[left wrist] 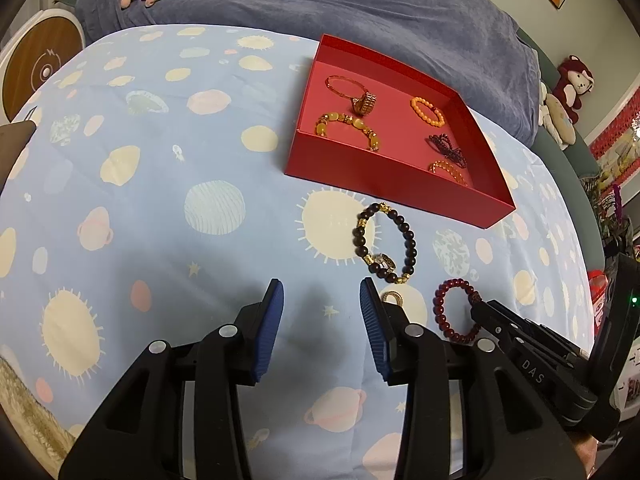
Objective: Organize jewelry
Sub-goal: 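Move the left gripper to the black bead bracelet while the right approaches the red bead bracelet, then grasp the black bead bracelet with the left gripper while the right grasps the red bead bracelet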
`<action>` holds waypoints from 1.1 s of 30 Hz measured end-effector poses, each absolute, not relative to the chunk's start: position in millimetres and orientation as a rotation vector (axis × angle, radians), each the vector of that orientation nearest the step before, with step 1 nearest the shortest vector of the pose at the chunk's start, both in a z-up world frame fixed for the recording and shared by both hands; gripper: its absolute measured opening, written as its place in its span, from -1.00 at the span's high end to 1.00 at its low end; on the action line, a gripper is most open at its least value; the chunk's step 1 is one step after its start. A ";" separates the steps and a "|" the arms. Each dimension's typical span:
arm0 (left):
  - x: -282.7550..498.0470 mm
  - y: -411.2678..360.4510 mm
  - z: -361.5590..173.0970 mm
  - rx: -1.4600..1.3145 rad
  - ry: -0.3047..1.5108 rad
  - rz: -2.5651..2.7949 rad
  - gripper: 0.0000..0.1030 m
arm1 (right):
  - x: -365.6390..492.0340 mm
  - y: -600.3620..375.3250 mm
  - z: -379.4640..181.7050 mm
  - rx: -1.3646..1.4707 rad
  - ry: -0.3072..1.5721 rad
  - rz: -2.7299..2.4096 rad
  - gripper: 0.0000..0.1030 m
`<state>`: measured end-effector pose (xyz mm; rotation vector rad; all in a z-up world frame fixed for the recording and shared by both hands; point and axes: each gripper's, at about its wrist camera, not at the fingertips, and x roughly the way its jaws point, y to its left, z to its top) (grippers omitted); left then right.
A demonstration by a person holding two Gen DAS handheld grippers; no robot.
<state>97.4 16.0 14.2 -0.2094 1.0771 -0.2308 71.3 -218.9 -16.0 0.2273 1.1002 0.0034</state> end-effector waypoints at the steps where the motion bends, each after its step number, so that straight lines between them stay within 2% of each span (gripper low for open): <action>1: 96.9 16.4 14.2 -0.210 1.077 -0.230 0.20 | 71.1 -219.2 -17.2 0.226 1.102 0.003 0.58; 10: 94.1 16.4 11.1 -0.209 1.084 -0.229 0.19 | 70.5 -215.2 -21.6 0.204 1.104 0.003 0.57; 18: 93.5 14.7 9.2 -0.209 1.085 -0.231 0.19 | 64.2 -220.4 -22.8 0.220 1.099 -0.020 0.82; 33: 105.7 -1.2 6.1 -0.202 1.089 -0.245 0.19 | 41.3 -224.7 -23.0 0.225 1.096 -0.023 0.86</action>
